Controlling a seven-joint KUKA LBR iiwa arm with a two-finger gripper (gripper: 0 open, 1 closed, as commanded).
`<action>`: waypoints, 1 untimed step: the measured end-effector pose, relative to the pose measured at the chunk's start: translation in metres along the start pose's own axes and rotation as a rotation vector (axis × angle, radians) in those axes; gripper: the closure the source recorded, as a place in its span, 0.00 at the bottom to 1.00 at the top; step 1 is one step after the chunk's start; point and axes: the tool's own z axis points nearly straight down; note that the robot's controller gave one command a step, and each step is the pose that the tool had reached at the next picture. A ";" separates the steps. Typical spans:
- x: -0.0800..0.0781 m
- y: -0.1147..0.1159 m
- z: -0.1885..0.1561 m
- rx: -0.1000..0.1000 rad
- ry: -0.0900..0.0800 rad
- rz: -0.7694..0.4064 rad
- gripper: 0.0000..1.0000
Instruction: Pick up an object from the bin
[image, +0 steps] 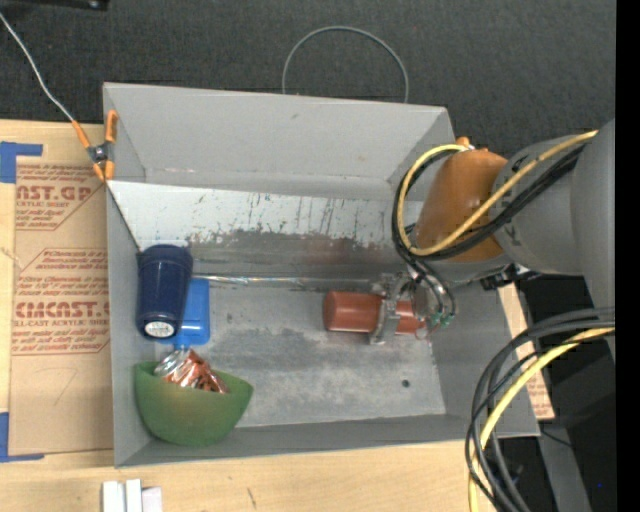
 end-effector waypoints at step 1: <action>0.000 0.000 0.000 0.001 0.000 0.000 1.00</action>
Offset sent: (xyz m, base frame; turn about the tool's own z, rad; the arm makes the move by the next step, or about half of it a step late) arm -0.0043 -0.0029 0.0254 -0.0081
